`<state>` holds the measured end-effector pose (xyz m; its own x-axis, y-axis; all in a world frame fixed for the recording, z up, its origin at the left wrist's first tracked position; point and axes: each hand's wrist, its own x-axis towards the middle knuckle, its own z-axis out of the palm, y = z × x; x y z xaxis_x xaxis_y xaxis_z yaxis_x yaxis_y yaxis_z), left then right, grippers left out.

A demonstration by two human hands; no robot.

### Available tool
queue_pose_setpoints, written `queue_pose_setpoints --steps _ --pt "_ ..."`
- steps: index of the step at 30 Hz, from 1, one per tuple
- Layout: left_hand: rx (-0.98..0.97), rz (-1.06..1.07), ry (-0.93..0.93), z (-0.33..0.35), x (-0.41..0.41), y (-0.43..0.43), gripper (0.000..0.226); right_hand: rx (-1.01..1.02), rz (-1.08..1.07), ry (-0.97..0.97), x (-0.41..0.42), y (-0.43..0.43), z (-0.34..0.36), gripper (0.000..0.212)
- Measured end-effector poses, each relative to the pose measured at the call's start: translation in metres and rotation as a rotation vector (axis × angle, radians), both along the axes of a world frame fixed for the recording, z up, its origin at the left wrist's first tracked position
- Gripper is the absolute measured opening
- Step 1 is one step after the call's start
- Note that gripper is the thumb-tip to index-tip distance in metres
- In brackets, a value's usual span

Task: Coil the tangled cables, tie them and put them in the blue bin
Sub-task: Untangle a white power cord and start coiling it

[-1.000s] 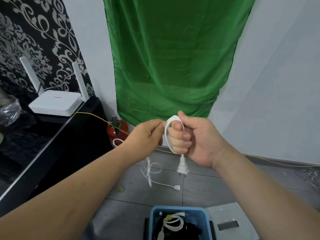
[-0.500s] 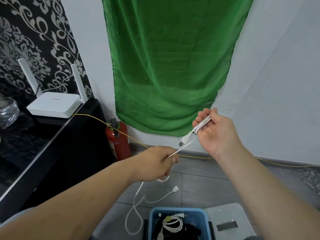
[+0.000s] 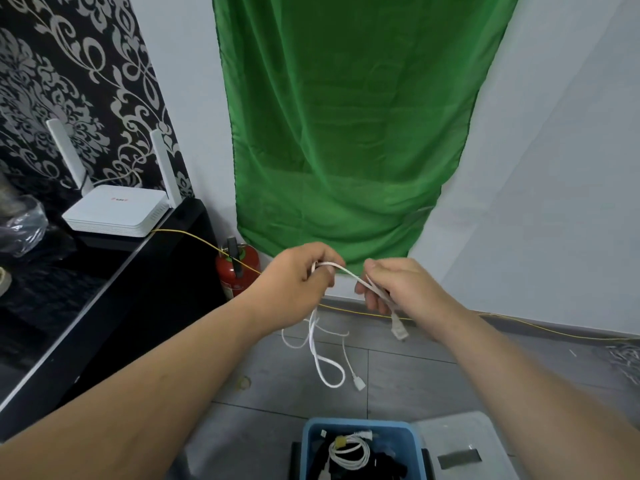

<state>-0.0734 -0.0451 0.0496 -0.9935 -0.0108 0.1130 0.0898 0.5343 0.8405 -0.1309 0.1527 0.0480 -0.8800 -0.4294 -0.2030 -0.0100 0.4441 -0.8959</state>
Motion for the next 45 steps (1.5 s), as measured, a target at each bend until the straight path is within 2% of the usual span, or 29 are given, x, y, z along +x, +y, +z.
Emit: queue_pose_setpoints --steps 3,7,9,12,14,16,18,21,23,27,30,31,33,36,41,45 --pt "0.012 0.042 0.016 -0.004 -0.003 -0.003 0.016 -0.028 0.131 -0.126 0.007 -0.004 0.005 0.048" --pt "-0.241 -0.022 -0.007 -0.014 -0.004 -0.014 0.034 -0.220 0.211 -0.377 0.011 -0.004 0.016 0.049" --pt "-0.363 -0.081 -0.068 -0.017 -0.005 -0.019 0.028 -0.312 0.139 -0.472 0.009 -0.002 0.021 0.050" --pt "-0.404 -0.050 -0.223 -0.024 -0.008 -0.029 0.018 -0.539 -0.071 -0.564 0.000 0.008 0.030 0.049" --pt "-0.578 -0.005 -0.305 -0.026 -0.008 -0.034 0.012 -0.669 -0.201 -0.570 -0.006 0.013 0.030 0.047" --pt "-0.739 0.001 -0.387 -0.029 -0.004 -0.033 0.014 -0.724 -0.286 -0.563 -0.009 0.012 0.025 0.048" --pt "-0.794 -0.075 -0.448 -0.031 0.000 -0.027 0.023 -0.769 -0.338 -0.554 -0.009 0.005 0.021 0.049" --pt "-0.678 -0.220 -0.498 -0.035 0.001 -0.015 0.028 -0.803 -0.372 -0.523 -0.009 0.001 0.023 0.049" --pt "-0.454 -0.193 -0.507 -0.034 0.001 -0.007 0.026 -0.790 -0.342 -0.516 -0.009 0.002 0.026 0.048" --pt "0.077 -0.114 -0.430 -0.019 0.004 0.010 0.006 -0.832 -0.326 -0.564 -0.006 0.003 0.029 0.047" --pt "0.360 -0.069 -0.315 -0.009 0.003 0.017 0.019 -0.862 -0.373 -0.589 -0.007 0.006 0.030 0.048" --pt "0.347 -0.055 -0.267 -0.008 0.001 0.018 0.020 -0.878 -0.390 -0.595 -0.007 0.008 0.030 0.048" --pt "0.177 -0.045 -0.214 -0.015 -0.002 0.016 0.022 -0.938 -0.408 -0.625 -0.007 0.010 0.029 0.047" --pt "-0.064 -0.141 -0.274 -0.029 -0.001 0.021 0.028 -1.040 -0.392 -0.669 -0.005 0.007 0.031 0.047" --pt "-0.197 -0.284 -0.424 -0.042 0.007 0.035 0.033 -1.209 -0.393 -0.606 -0.010 0.007 0.036 0.041" --pt "-0.300 -0.375 -0.430 -0.041 0.015 0.038 0.037 -1.090 -0.485 -0.458 -0.019 0.011 0.030 0.034"
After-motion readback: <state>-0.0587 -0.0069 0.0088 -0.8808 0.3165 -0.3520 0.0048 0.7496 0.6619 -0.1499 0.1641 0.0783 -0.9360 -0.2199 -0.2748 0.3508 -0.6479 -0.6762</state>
